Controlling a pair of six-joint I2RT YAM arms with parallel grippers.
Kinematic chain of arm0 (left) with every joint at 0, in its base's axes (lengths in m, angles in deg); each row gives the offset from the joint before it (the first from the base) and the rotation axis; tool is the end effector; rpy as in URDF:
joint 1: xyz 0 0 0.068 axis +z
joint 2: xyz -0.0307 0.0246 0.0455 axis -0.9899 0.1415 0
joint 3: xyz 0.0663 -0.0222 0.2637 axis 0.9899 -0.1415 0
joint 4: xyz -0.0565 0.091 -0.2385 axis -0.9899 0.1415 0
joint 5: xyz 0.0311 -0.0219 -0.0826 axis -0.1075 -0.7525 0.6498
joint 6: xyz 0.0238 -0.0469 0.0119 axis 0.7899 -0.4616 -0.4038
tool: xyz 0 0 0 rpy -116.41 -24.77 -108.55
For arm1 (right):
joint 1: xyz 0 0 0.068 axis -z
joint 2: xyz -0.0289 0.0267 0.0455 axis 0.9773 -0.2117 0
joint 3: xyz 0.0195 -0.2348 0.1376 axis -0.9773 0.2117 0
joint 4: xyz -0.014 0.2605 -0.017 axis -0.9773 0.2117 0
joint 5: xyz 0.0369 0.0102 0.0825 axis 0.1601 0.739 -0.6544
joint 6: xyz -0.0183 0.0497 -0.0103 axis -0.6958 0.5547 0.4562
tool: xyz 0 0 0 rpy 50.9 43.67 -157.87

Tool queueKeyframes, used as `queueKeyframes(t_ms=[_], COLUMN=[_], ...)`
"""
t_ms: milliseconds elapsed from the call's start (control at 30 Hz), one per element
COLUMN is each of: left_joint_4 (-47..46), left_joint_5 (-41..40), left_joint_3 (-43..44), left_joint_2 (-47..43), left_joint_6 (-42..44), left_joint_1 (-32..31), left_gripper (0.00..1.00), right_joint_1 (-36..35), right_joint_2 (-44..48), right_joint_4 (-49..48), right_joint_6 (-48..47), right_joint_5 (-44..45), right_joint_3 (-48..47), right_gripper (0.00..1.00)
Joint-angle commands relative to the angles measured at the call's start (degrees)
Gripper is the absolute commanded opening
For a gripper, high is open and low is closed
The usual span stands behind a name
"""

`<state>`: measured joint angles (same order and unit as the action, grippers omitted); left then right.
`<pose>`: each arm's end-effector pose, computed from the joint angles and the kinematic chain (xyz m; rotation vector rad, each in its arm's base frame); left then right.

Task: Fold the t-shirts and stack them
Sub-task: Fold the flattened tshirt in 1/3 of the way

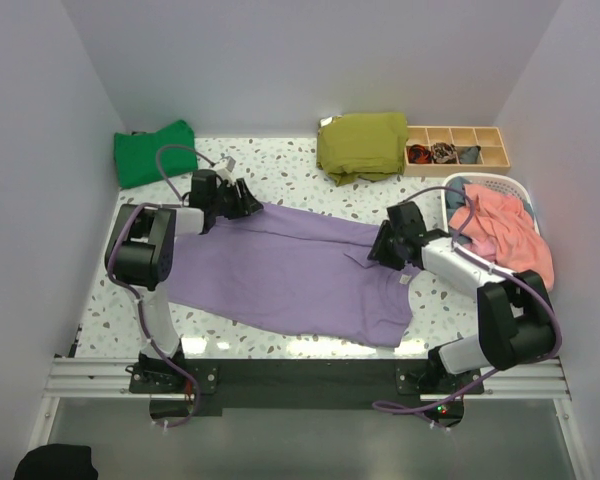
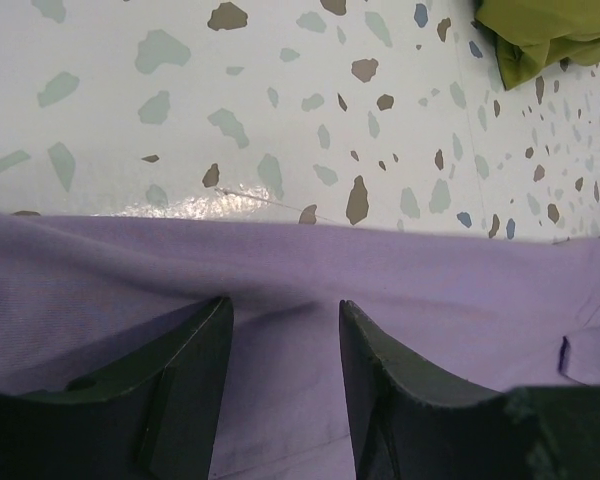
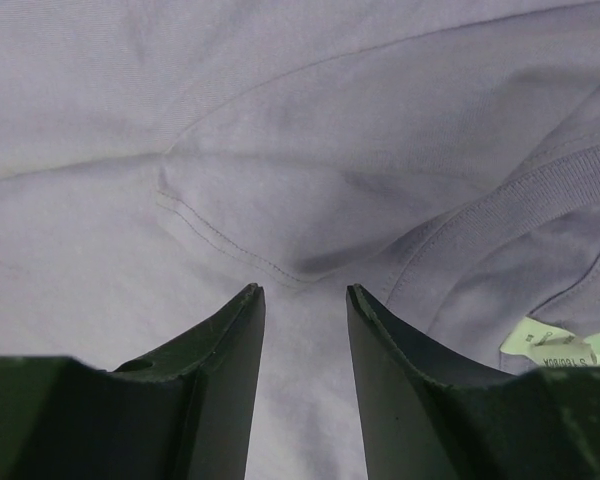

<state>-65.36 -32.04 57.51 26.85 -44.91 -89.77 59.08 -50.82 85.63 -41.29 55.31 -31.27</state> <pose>0.4016 -0.0714 0.1311 -0.1015 2.2229 -0.8318 0.2628 0.0874 0.1840 0.5047 2.5354 0.3419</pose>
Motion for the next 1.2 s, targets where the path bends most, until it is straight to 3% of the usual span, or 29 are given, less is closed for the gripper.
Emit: queueKeyframes(t_ms=[0,200,500,633,667,800,1000,1167], left_joint_4=[-1.74,-1.57,-1.48,-1.13,-1.13,-1.12,-0.77,-0.34], left_joint_5=[-1.26,-1.52,-2.22,-2.84,-2.84,-2.84,-2.84,-1.96], left_joint_3=[0.90,0.81,0.81,0.64,0.64,0.64,1.07,1.52], left_joint_2=[0.31,0.31,0.22,0.13,0.13,0.39,0.92,1.71], left_joint_6=[1.25,1.25,1.16,1.34,1.34,1.43,1.43,1.34], left_joint_1=[0.25,0.25,0.25,0.25,0.25,0.17,0.25,0.17], left_gripper=[0.52,0.56,0.66,0.74,0.75,0.76,0.77,0.78], right_joint_1=[-0.02,-0.02,-0.02,0.07,-0.02,-0.02,0.06,-0.02], right_joint_2=[0.68,-0.64,-2.93,-2.93,-2.76,-0.91,5.24,8.06], right_joint_4=[0.20,-3.40,-11.13,-12.11,-12.02,-11.67,-5.88,6.69], right_joint_6=[3.12,4.79,3.92,2.95,2.51,1.46,-2.58,-3.73], right_joint_5=[2.42,2.42,4.35,5.49,5.67,6.11,4.62,2.95], right_joint_3=[0.85,2.51,3.40,3.40,3.22,3.14,-0.46,-6.34], right_gripper=[0.45,0.48,0.44,0.33,0.23,0.01,0.00,0.00])
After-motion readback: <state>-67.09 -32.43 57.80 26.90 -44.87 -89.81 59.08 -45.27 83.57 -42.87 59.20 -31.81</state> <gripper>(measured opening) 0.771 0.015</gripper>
